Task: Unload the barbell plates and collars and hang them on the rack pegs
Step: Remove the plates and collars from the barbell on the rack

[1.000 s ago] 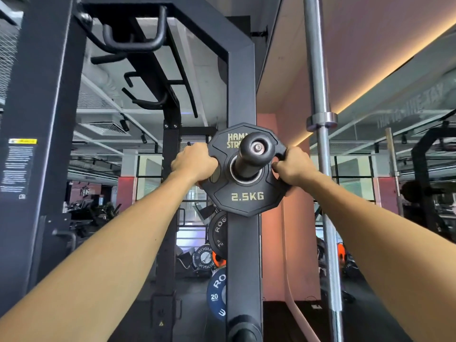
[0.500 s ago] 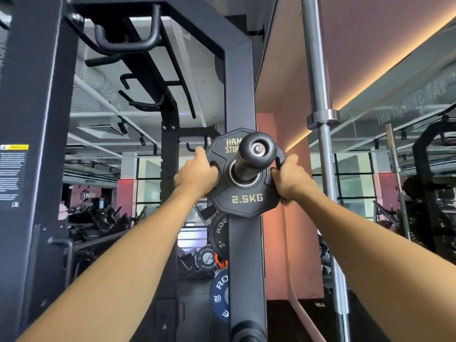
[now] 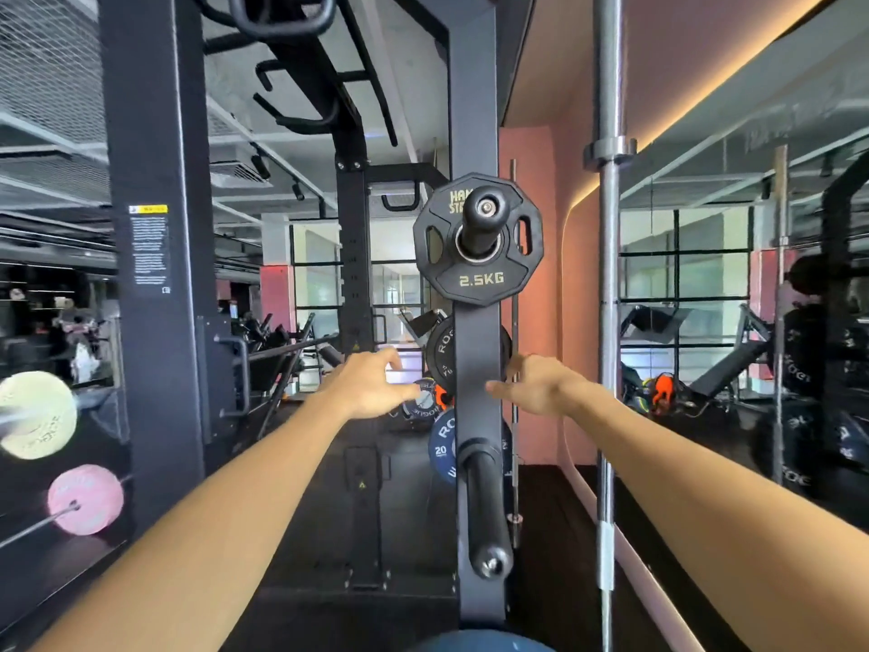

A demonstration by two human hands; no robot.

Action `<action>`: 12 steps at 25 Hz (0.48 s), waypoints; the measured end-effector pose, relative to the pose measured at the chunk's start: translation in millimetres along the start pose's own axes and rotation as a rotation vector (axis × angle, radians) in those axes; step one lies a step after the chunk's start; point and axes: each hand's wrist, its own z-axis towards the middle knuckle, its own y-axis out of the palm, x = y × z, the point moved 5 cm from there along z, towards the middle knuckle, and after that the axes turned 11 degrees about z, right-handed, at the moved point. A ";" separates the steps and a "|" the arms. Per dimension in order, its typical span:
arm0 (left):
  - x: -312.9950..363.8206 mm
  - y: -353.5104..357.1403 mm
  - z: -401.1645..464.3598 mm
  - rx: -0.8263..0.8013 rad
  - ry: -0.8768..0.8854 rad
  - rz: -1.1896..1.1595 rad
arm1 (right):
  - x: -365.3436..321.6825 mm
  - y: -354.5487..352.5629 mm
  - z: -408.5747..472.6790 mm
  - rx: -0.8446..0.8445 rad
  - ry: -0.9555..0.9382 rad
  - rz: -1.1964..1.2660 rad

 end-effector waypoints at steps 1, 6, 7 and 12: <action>-5.4 -0.3 -17.6 -0.005 -0.013 0.006 | -9.2 6.8 -12.9 -0.013 -0.027 0.004; -54.4 -29.0 -98.1 0.033 -0.122 -0.014 | -71.5 33.7 -59.8 -0.074 -0.190 0.070; -64.3 -37.0 -112.7 0.032 -0.148 -0.014 | -84.8 40.3 -66.8 -0.089 -0.213 0.077; -122.7 -84.7 -177.2 0.045 -0.270 0.050 | -166.0 64.5 -103.6 -0.165 -0.328 0.116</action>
